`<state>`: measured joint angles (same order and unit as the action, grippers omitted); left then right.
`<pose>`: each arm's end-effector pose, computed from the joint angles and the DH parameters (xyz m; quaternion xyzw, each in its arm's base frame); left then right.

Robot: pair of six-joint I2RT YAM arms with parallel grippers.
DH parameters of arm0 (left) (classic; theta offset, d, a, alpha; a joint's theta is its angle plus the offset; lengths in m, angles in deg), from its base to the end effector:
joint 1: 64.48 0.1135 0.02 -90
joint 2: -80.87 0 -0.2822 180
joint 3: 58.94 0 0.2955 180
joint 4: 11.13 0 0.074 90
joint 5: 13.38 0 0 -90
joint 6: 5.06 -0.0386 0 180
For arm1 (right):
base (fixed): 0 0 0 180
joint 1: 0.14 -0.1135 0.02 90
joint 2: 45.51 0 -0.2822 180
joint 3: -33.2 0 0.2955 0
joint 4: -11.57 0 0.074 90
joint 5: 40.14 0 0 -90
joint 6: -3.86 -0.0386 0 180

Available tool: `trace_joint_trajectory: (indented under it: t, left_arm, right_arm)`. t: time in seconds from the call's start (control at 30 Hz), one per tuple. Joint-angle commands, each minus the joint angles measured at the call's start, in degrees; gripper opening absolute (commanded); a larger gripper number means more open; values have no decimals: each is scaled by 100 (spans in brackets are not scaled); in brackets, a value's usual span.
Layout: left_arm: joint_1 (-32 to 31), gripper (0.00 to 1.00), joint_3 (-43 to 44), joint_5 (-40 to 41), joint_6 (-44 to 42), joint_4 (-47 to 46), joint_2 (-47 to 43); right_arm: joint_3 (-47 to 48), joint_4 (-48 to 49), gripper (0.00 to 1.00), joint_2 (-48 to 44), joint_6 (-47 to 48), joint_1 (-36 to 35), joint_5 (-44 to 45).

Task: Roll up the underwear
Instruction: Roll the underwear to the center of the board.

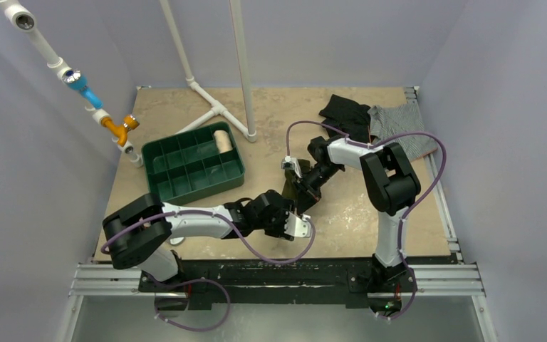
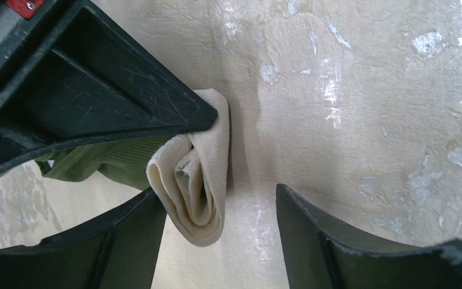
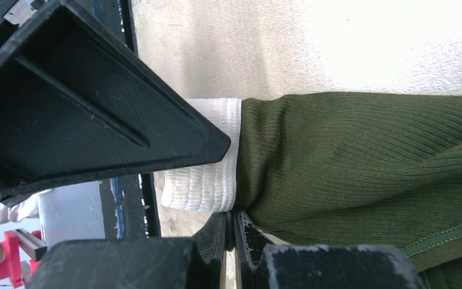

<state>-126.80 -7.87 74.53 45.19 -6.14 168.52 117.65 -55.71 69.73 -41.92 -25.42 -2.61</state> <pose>0.1520 -0.2928 0.1447 0.7137 0.5676 -0.0966 0.3989 0.3310 0.1902 0.1209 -0.4845 0.7529 0.4453 0.0103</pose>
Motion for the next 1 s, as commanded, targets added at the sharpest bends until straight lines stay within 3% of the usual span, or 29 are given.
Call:
trace_joint_trajectory:
  t: [0.0, 0.17, 0.33, 0.73, 0.97]
  left_arm:
    - [-25, 61, 316, -71, 132, -149, 24]
    - [-23, 42, 560, -272, 320, 288, 111]
    - [-17, 30, 768, -386, 474, 640, 331]
    - [54, 33, 884, -328, 538, 937, 613]
    - [133, 13, 1170, -645, 665, 1361, 718]
  right_arm:
    - [-42, -68, 0, -200, 124, 5, -158]
    - [-32, -71, 0, -233, 121, 10, -156]
    - [-19, -97, 0, -241, 129, 9, -182]
    - [5, -187, 0, -239, 183, 6, -177]
    - [-27, -195, 0, -258, 192, 6, -223]
